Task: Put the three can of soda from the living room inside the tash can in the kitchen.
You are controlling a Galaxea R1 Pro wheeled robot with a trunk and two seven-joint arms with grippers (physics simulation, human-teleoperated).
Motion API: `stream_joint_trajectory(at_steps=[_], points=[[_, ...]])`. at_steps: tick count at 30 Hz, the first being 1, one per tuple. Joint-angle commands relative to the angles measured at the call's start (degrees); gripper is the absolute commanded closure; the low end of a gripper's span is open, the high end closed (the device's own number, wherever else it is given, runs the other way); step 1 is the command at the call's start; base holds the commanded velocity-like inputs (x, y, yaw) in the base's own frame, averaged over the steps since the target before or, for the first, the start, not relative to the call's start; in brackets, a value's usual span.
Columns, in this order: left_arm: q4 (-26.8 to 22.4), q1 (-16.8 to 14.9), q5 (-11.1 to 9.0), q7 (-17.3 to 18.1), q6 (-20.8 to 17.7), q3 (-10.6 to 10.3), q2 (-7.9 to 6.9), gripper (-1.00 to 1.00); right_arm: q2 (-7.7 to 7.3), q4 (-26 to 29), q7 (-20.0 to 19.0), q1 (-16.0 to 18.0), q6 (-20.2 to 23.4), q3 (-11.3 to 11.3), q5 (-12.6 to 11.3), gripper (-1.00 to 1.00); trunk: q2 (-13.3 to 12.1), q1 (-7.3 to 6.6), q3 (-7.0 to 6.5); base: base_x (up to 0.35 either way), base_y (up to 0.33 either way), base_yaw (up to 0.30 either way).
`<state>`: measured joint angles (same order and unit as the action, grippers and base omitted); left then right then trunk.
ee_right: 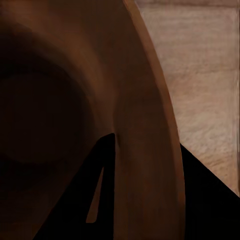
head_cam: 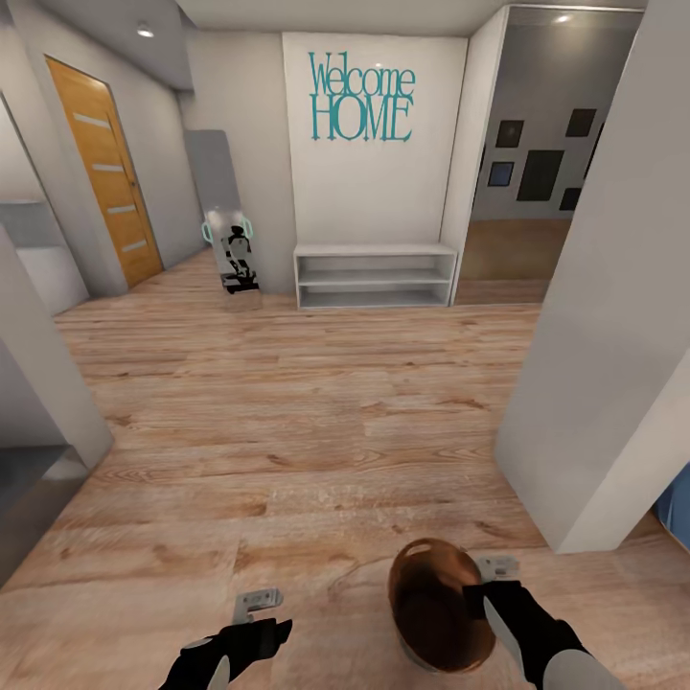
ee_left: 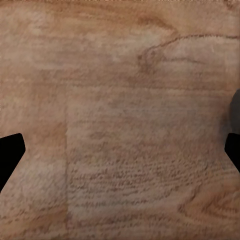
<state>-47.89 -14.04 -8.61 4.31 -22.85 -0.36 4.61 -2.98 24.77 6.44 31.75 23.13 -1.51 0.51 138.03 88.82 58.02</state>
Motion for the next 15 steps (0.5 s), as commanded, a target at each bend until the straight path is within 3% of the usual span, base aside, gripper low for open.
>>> stream_joint_trajectory(at_steps=[1,6,12,15], points=[[0.0,0.0,0.0,0.0,0.0,0.0,-0.01,-1.00,0.03,1.5,-0.3,0.0,1.2,0.0,-0.3,1.00,0.0,0.00,0.01,0.000,0.000,0.000],[0.0,0.0,0.0,0.0,0.1,0.0,0.01,-1.00,1.42,11.3,-0.2,0.1,10.6,-0.1,-0.3,1.00,0.0,0.00,0.01,0.000,0.000,0.000],[-0.1,0.0,0.0,0.0,0.2,0.0,-0.03,-1.00,2.00,15.4,0.0,0.8,14.6,-0.1,-0.2,1.00,0.0,0.00,0.01,0.000,0.000,0.000],[0.0,0.0,0.0,0.0,0.2,0.0,0.01,-1.00,1.77,16.0,0.0,3.0,17.8,-0.1,-0.1,1.00,0.0,0.00,0.01,0.000,0.000,0.000]])
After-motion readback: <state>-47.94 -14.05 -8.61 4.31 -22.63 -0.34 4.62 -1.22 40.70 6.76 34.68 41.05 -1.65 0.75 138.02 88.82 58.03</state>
